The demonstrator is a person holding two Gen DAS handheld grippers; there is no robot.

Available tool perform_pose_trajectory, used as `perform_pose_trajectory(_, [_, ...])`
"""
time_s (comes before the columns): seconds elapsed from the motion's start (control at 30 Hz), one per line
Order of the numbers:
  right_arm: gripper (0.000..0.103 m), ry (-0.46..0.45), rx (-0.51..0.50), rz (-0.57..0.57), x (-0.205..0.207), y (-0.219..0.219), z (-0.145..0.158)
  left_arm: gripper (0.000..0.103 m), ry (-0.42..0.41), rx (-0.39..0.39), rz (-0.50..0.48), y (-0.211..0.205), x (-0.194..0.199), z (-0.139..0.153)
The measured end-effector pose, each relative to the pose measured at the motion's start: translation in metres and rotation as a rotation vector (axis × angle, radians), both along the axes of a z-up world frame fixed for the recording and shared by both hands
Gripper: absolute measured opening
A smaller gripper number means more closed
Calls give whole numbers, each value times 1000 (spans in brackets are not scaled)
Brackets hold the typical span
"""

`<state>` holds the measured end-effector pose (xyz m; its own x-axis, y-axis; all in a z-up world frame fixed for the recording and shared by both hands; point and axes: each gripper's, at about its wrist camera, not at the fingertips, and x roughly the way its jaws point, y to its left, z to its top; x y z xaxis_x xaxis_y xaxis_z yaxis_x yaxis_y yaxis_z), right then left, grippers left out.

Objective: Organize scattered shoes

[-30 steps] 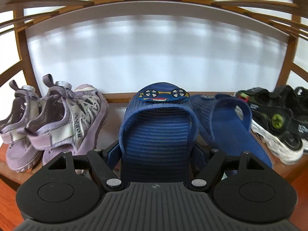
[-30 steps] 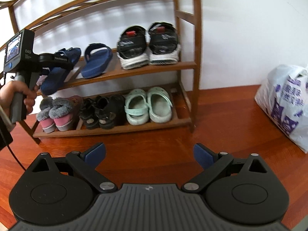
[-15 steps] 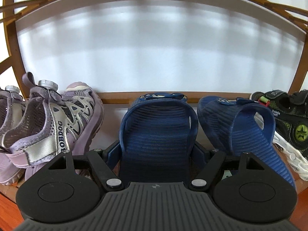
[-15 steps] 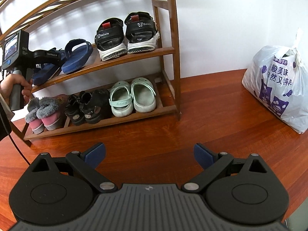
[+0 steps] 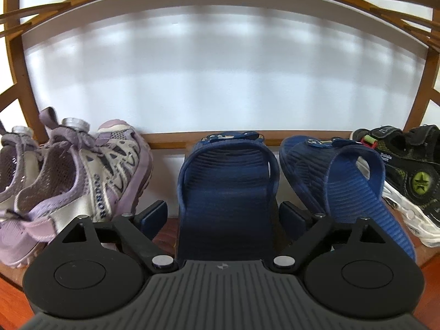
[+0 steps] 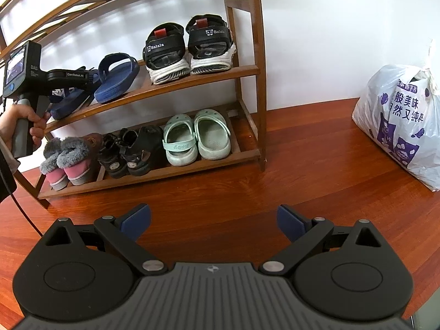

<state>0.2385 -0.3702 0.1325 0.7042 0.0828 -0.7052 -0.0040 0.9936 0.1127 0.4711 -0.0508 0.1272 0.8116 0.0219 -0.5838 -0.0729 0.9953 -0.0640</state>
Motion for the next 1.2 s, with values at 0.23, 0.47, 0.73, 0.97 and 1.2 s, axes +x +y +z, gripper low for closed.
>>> perform_pose_trajectory(0.23, [100,-21,9,39,-1,7,6,92,-33,55,-30,-6,-41,9])
perform_pose_trajectory(0.47, [100,-42,14,76,-6,15,10,92,-32,39,-45,2,-77,8])
perform_pose_trajectory(0.73, [100,-54,7,99,-15,21,11,95,-30,16,-50,11,-130,5])
perform_pose_trajectory(0.97, [100,-68,-6,126,-22,24,9,96,5,-23,-16,13,-182,-8])
perform_pose_trajectory(1.2, [102,-89,-31,168,-30,27,7,98,45,-75,24,4,-236,-17])
